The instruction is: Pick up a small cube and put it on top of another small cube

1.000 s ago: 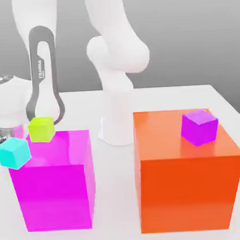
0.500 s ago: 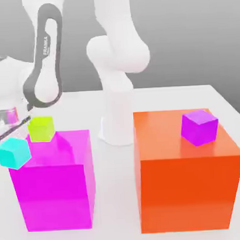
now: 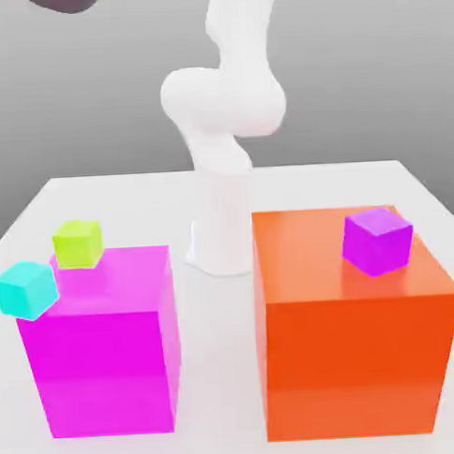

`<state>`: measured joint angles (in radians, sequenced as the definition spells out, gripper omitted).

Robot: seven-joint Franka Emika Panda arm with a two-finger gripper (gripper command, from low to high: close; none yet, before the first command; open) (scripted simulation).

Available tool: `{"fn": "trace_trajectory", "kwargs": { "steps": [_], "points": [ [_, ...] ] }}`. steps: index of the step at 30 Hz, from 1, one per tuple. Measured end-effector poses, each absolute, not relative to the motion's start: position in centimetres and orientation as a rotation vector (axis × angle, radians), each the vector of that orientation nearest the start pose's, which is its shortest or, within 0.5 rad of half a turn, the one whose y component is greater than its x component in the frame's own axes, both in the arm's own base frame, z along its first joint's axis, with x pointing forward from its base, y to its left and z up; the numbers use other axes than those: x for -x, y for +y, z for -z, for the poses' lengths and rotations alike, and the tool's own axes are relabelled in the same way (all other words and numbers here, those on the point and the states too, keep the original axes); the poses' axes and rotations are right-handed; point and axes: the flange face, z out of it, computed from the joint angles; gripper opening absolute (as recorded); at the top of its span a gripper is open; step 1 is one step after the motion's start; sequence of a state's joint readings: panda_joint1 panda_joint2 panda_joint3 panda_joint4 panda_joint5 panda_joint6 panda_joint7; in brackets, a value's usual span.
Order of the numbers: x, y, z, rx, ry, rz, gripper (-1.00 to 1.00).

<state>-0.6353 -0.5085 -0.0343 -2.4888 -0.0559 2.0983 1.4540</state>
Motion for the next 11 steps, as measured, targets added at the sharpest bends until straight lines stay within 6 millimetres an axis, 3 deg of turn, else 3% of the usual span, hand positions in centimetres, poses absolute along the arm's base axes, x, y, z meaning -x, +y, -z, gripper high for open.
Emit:
{"fn": "trace_trajectory", "kwargs": {
  "steps": [2, 6, 7, 11],
  "points": [
    [-31.6, -21.7, -46.5, 1.62, 2.68, 0.067, -1.0],
    [-31.7, -20.2, -41.0, 1.64, 2.673, 0.003, -1.0],
    [-31.6, -20.1, -39.7, 1.641, 2.673, 0.001, 1.0],
    [-31.6, -20.1, -39.7, 1.641, 2.673, 0.001, 1.0]
  ]
}}
